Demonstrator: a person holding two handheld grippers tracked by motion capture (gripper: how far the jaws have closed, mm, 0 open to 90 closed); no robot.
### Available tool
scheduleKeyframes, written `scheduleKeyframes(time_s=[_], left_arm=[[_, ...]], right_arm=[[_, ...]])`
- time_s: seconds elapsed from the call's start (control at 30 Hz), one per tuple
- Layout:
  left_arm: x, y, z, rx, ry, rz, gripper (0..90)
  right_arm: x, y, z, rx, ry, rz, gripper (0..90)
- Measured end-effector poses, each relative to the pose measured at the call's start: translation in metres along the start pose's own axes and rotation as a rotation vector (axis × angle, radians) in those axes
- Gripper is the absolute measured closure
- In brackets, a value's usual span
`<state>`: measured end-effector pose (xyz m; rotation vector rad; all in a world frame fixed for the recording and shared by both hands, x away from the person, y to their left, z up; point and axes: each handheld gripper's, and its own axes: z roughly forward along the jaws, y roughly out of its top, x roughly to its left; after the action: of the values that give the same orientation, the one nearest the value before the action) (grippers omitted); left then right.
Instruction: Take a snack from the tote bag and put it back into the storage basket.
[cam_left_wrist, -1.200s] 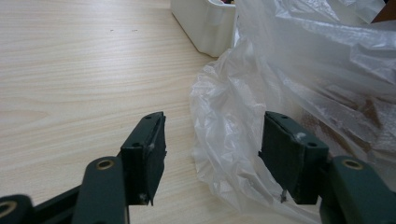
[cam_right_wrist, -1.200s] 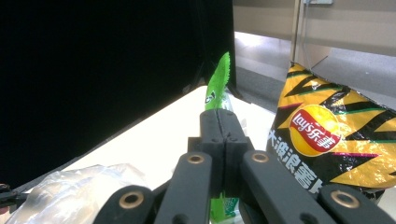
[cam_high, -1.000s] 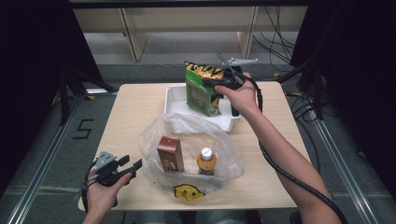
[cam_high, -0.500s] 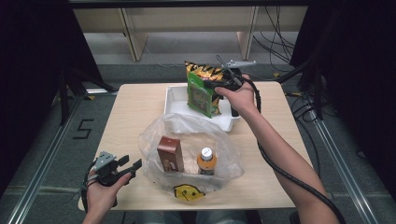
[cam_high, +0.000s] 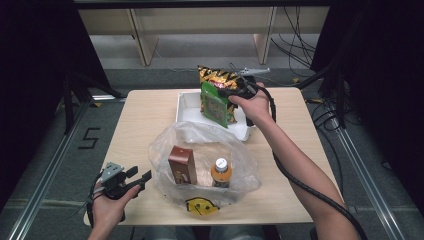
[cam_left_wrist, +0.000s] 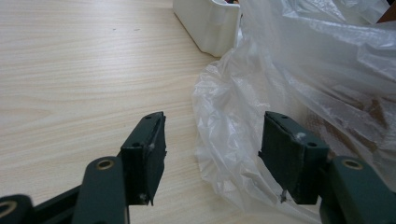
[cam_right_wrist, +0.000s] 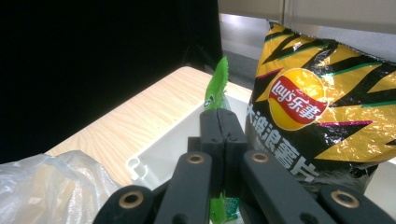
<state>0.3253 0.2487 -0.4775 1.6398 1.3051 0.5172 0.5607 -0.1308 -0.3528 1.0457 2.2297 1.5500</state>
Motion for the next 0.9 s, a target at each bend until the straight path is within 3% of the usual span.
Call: scheduleKeyframes(time_s=[0.1,0.27,0.3,0.63,0.77,0.83,0.9], left_arm=[[0.000,0.000,0.000,0.001,0.001,-0.002,39.7],[0.000,0.000,0.000,0.000,0.001,-0.002,39.7],[0.000,0.000,0.000,0.000,0.001,-0.003,39.7],[0.000,0.000,0.000,-0.001,0.000,-0.001,39.7],[0.001,0.000,0.000,0.000,0.000,-0.001,39.7],[0.000,0.000,0.000,0.000,0.000,-0.002,39.7],[0.000,0.000,0.000,0.000,0.000,-0.001,39.7]], right_arm=[[-0.001,0.000,0.002,0.014,-0.002,0.014,90.0],[-0.004,-0.003,0.007,0.012,-0.003,-0.003,90.0],[-0.003,-0.003,0.007,0.024,0.000,0.019,90.0],[-0.008,-0.008,0.016,0.023,-0.013,0.005,90.0],[-0.008,-0.008,0.017,0.046,-0.019,0.025,90.0],[-0.010,-0.008,0.018,0.037,-0.024,-0.001,90.0],[-0.009,-0.009,0.020,0.040,-0.014,0.024,90.0]])
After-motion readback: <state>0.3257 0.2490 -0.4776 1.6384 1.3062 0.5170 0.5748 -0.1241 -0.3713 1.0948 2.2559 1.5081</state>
